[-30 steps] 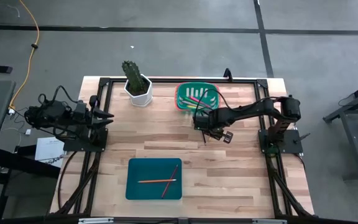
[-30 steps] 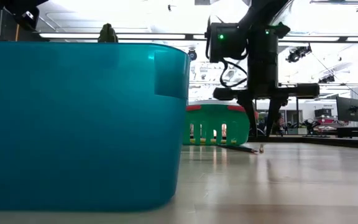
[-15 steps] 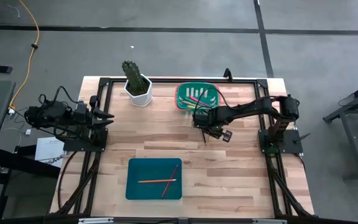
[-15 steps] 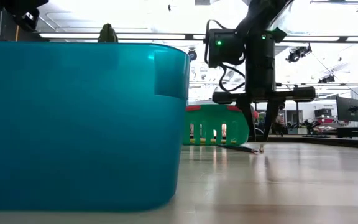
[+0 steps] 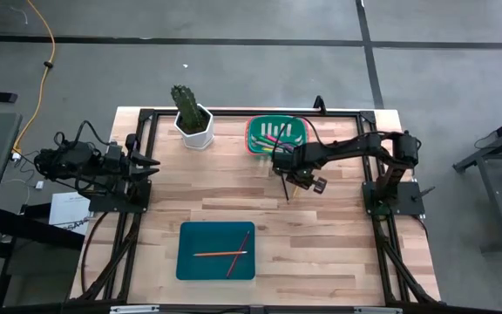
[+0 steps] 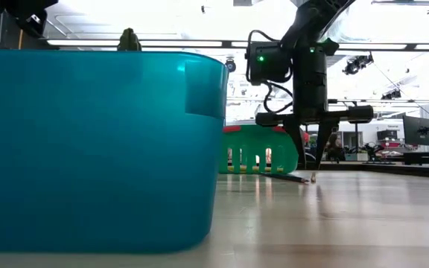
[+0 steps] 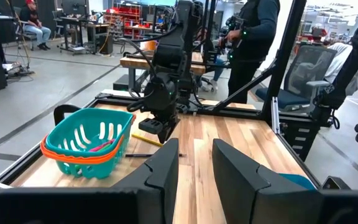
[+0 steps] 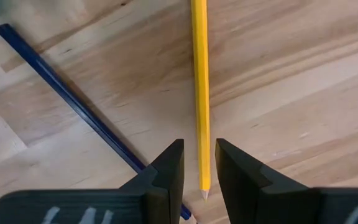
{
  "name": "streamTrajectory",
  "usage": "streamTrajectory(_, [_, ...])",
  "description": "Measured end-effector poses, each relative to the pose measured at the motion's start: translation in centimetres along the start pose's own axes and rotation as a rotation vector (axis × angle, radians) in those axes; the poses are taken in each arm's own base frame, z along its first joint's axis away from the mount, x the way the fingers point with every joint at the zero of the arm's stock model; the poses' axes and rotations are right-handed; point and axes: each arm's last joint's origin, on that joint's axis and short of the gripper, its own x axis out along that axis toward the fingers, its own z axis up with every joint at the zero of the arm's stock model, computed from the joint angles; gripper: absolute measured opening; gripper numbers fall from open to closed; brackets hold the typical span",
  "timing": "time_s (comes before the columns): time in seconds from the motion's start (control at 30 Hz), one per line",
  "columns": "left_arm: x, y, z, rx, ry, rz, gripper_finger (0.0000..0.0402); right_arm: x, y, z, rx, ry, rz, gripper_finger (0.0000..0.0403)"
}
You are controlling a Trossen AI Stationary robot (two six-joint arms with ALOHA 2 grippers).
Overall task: Sort pens & pencils
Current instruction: Put the yellow pencil into the blue bin
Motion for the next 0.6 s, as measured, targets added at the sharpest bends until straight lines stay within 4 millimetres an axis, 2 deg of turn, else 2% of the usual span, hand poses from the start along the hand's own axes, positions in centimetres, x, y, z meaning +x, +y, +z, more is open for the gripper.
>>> streamTrajectory(0.6, [0.0,0.01,-0.05,0.002,0.005,0.004,0.0085,0.04,-0.02,0.41,-0.007,0.003,-0.009,0.0083])
